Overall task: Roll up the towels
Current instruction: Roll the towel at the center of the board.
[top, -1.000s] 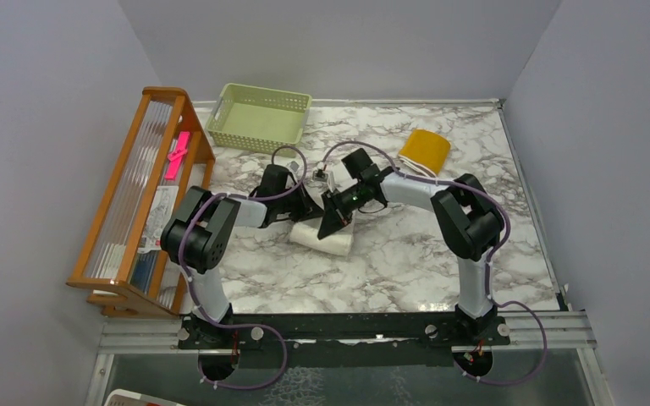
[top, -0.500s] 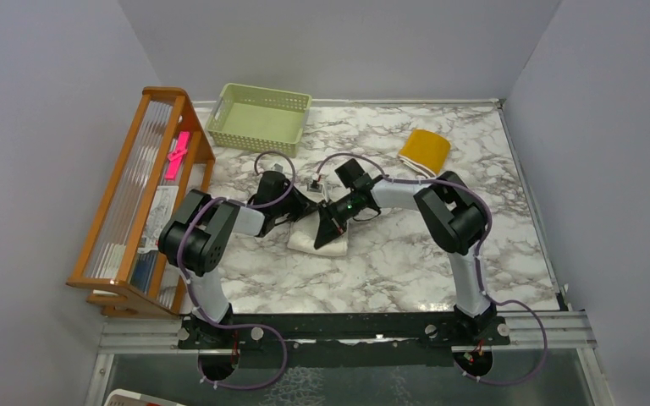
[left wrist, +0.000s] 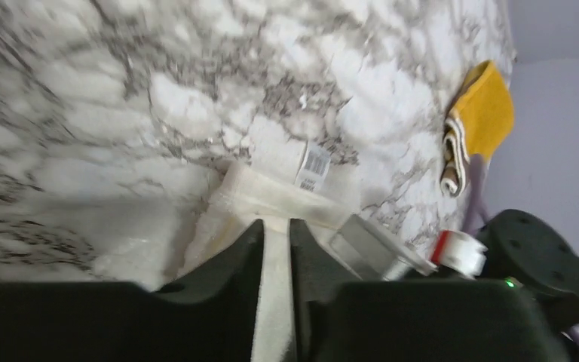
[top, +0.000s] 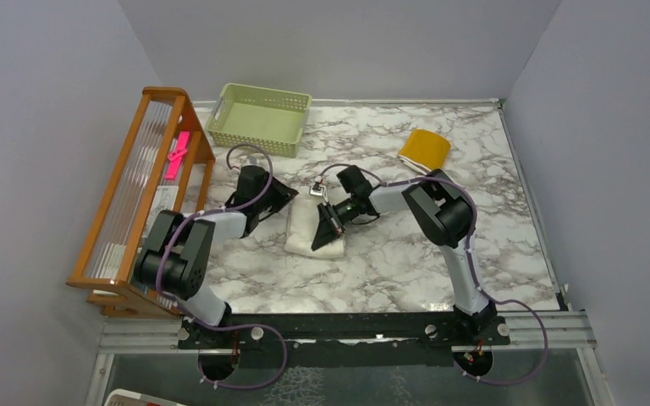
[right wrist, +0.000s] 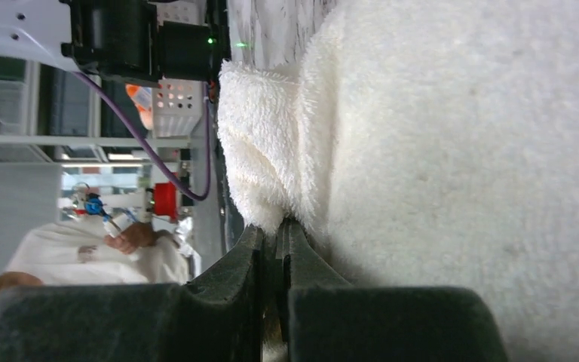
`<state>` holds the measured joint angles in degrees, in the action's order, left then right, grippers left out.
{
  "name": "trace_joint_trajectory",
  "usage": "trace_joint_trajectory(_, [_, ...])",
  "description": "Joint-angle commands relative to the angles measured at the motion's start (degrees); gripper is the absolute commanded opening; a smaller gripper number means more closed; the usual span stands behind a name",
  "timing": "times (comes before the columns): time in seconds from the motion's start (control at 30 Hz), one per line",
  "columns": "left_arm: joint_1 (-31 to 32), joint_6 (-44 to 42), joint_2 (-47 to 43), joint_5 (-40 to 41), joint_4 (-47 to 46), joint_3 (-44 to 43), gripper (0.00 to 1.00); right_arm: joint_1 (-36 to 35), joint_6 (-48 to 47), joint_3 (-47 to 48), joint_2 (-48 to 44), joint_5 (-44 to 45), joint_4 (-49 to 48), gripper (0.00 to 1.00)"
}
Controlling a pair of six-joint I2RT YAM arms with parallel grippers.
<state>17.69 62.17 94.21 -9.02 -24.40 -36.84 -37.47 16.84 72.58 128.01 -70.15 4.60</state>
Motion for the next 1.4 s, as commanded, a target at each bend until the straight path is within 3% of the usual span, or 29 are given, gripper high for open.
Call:
trace_joint_trajectory(0.0, [-3.15, -7.18, -10.69, 3.10, 7.56, -3.74, 0.31, 0.01, 8.05, -2.14, 6.54, 5.57, -0.46, 0.01])
trace_joint_trajectory(0.07, [-3.19, -11.43, -14.83, 3.40, 14.57, -6.62, 0.33, 0.16, 10.42, -0.89, 8.00, 7.41, 1.35, 0.01])
trace_joint_trajectory(0.1, [-3.11, -15.54, -21.86, -2.07, 18.60, -5.00, 0.34, 0.15, 13.15, 0.89, 8.64, 11.06, 3.84, 0.01])
trace_joint_trajectory(0.23, [-2.19, -15.74, -28.73, -10.82, 18.87, 3.42, 0.30, 0.13, 13.75, 2.85, 7.62, 16.38, 8.41, 0.01])
trace_joint_trajectory(0.37, [0.02, -13.32, -32.40, -13.97, 15.81, 13.08, 0.21, 0.16, 13.37, 4.08, 6.06, 20.78, 11.80, 0.01])
trace_joint_trajectory(0.5, [0.30, -9.44, -30.44, -16.39, 6.78, 19.60, 0.20, 0.12, 13.09, 4.81, 5.36, 22.27, 13.30, 0.01])
trace_joint_trajectory(0.8, [0.82, -11.59, -19.07, -16.10, 0.33, 19.54, 0.17, 0.06, 12.12, 4.24, 4.12, 26.33, 15.56, 0.01])
trace_joint_trajectory(1.0, [0.98, -13.65, -12.92, -15.00, 0.32, 19.13, 0.17, -0.95, 6.31, 4.99, -1.92, 32.53, 16.72, 0.49])
trace_joint_trajectory(1.07, [1.18, -14.27, -11.38, -14.40, 0.47, 19.51, 0.17, -1.11, 4.61, 4.63, -5.56, 33.33, 15.14, 0.56])
trace_joint_trajectory(1.23, [1.84, -16.17, -9.17, -11.83, 2.99, 19.19, 0.17, -1.15, -0.27, 4.56, -13.39, 35.02, 12.45, 0.61])
trace_joint_trajectory(1.37, [2.46, -17.86, -8.46, -10.18, 5.74, 17.82, 0.17, -2.38, -5.39, -0.55, -21.74, 43.81, 6.41, 0.67])
